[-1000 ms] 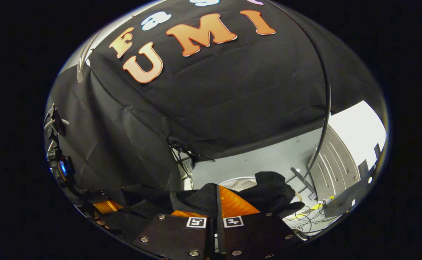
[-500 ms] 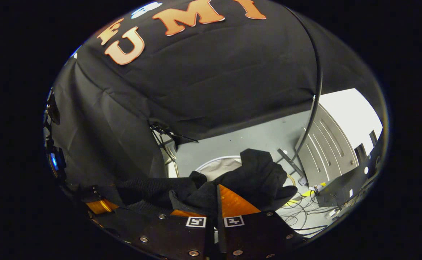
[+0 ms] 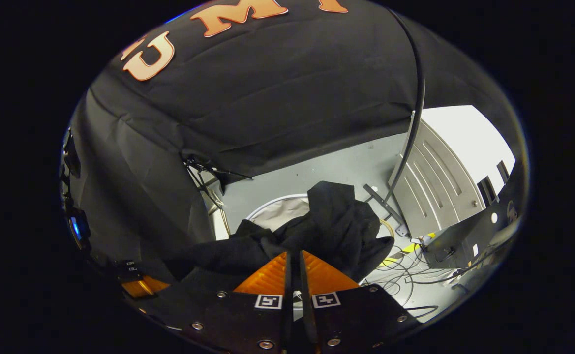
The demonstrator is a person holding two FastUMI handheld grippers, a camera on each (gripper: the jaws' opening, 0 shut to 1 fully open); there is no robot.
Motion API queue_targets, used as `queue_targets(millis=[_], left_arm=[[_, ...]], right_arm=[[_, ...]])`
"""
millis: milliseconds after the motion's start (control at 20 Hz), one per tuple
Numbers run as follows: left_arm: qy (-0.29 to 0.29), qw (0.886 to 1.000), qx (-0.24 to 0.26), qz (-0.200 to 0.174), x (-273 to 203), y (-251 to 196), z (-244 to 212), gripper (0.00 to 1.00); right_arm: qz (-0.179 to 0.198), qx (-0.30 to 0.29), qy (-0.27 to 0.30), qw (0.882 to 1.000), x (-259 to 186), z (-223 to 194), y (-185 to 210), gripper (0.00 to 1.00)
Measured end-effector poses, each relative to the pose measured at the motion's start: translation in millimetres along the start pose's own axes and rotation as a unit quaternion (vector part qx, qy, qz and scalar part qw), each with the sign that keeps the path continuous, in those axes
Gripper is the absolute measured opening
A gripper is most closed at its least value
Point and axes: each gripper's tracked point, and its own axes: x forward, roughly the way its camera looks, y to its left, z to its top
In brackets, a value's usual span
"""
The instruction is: Grasp the clothes on the hanger with both hands and then place them into the laundry hamper below.
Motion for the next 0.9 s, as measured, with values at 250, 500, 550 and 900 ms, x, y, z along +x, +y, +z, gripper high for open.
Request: queue_targets(millis=[250,500,550,900], left_arm=[[0.006,1.000,-0.006,0.003,3,2,4,0.17],[0.009,1.000,-0.009,-0.003,2,3,4,0.26],[0.010,1.000,-0.009,0.000,2,3,2,0.22],[0.006,1.000,-0.006,0.001,-11,10,-2,0.69]], right_arm=[[-0.008,-0.006,0.005,1.000,4,1,2,0.11],[-0.018,-0.008,0.011,1.000,1,-1,-3,0.17],[-0.019,-0.009,0.011,1.000,1,-1,-3,0.23],[-0.035,-0.010,-0.005,0.999,-20,11,-11,0.55]])
